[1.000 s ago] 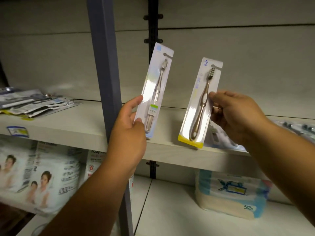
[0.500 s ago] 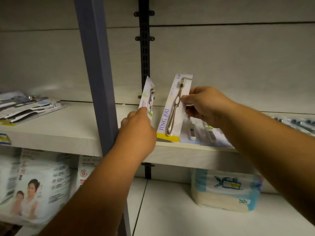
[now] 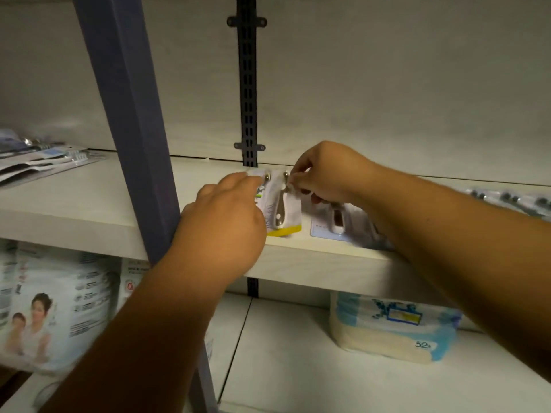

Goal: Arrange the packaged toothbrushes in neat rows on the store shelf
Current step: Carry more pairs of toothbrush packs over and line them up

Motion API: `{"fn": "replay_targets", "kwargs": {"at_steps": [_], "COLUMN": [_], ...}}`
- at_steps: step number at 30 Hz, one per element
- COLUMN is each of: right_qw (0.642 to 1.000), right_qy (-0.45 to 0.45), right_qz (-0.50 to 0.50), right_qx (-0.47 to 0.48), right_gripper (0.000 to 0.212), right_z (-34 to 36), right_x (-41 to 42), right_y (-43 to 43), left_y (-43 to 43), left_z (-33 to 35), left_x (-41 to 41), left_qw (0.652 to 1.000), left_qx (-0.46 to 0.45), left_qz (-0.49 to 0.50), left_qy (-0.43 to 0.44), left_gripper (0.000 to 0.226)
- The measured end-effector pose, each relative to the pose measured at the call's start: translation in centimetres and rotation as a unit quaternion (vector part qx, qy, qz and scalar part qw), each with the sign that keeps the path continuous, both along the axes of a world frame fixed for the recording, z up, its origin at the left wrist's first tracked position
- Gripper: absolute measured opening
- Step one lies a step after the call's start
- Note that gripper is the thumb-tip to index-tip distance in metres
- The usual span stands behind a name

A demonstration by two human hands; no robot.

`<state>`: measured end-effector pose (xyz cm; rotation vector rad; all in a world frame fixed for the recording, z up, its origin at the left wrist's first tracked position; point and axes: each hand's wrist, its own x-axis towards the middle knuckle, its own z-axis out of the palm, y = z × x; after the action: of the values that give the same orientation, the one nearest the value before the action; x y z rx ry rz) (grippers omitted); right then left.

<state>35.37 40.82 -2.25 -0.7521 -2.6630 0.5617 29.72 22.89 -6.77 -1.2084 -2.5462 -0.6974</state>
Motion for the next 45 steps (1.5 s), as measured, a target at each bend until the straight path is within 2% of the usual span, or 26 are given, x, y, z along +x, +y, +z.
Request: {"fn": "replay_targets", "kwargs": {"at_steps": [3,6,8,10,18,22,26,34,45], "right_qw": [0.993,0.992,0.981,0.974,0.982,0.986,0.989,0.990,0.992], "right_qy": [-0.006,-0.034,-0.105,-0.130,-0.118,-0.116,-0.111,-0.113,-0.105], "right_qz": [0.034,0.098,0.137,0.149,0.110,0.084,0.071,0.060,0.062], "right_qx": [0.112,0.076,0.088,0.106,0.098,0.090,0.067,0.061,0.023], "right_gripper": [0.020,0.020,0.032,0.043,0.041,0.039,0.037,0.037,0.034], "right_z": [0.3,0.7,0.6,0.2,-0.1,-0.4,-0.6,-0.4,-0.2], "right_x": [0.1,1.3,1.8,1.9,1.7,1.3,1.3,1.8,1.9], "right_y": [0.5,1.5,1.9,2.0,2.1,2.3,2.2,1.7,1.2], "left_y": [-0.6,-0.6,-0.5,-0.4,-0.4,-0.2,-0.3,-0.6,-0.5], "left_z": [-0.7,-0.8,-0.8,-0.8,-0.9,-0.7,-0.7,-1.6,-1.7], "left_x": [0.3,0.2,0.2,0.3,0.3,0.4,0.6,0.5,0.6], "left_qw": [0.999,0.999,0.999,0.999,0.998,0.995,0.992,0.992,0.992], "left_qx": [0.001,-0.027,-0.027,-0.021,-0.039,-0.066,-0.081,-0.029,-0.014], "left_qz": [-0.029,-0.028,-0.028,-0.024,-0.035,-0.052,-0.070,-0.075,-0.069], "left_qy": [0.032,0.027,0.032,0.039,0.044,0.062,0.072,0.100,0.106], "left_gripper": [0.048,0.043,0.043,0.042,0.044,0.066,0.069,0.074,0.077]}}
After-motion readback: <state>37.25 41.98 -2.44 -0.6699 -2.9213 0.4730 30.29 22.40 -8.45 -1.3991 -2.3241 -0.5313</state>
